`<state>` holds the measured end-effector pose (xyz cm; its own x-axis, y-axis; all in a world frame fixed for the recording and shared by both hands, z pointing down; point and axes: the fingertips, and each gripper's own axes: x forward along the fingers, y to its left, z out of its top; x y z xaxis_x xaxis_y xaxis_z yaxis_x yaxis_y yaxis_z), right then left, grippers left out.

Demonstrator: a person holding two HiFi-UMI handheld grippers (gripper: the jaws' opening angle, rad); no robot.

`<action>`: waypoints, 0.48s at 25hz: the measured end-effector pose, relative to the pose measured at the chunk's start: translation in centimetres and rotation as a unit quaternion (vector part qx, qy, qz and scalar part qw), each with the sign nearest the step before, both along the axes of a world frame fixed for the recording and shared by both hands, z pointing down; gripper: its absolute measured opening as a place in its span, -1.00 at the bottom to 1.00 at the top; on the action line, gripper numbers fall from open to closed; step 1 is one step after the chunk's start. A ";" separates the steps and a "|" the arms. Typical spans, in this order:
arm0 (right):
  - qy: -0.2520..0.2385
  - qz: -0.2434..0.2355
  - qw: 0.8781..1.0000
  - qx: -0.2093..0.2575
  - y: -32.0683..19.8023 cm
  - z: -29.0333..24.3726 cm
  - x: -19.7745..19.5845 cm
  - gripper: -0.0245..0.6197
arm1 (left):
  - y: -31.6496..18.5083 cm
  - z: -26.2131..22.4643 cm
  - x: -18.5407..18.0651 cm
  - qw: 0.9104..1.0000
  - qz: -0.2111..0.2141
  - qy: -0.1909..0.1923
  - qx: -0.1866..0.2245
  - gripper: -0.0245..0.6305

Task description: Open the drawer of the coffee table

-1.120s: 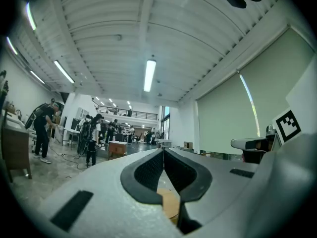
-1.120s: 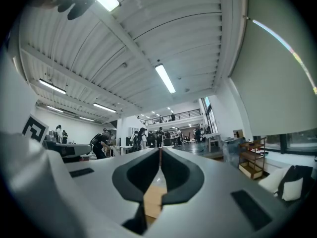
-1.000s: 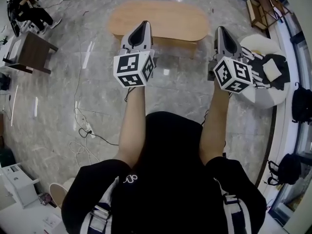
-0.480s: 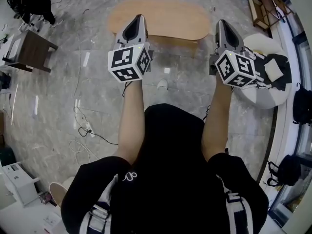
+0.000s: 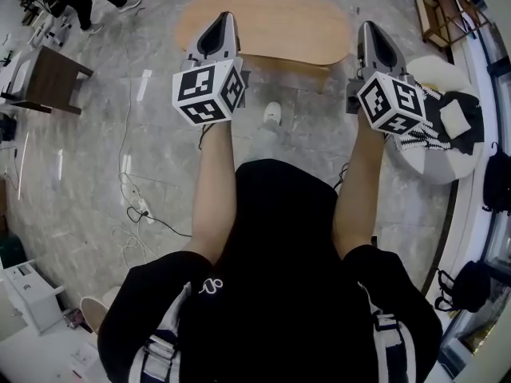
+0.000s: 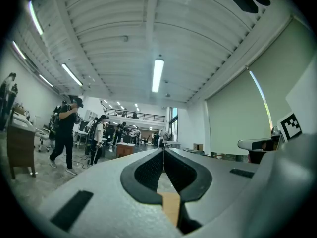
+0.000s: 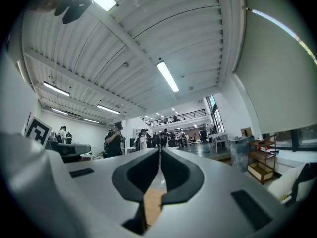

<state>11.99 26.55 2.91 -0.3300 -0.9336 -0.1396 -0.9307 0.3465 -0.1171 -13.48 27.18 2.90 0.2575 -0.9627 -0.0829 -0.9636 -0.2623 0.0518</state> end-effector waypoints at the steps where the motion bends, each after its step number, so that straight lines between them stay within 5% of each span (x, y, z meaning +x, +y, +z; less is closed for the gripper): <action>1: 0.000 -0.001 1.000 0.000 -0.9 0.2 -0.2 -0.88 | -0.9 0.1 -0.4 1.000 -0.003 0.001 0.000 -0.89; 12: -0.015 0.029 0.999 -0.017 -14.0 1.8 1.0 -0.88 | -15.9 1.3 1.3 0.999 0.036 -0.009 -0.015 -0.89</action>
<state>12.99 12.50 4.76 -0.2707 -0.9557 -0.1158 -0.9453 0.2866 -0.1558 -12.21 11.25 4.17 0.3267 -0.9439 -0.0488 -0.9434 -0.3288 0.0439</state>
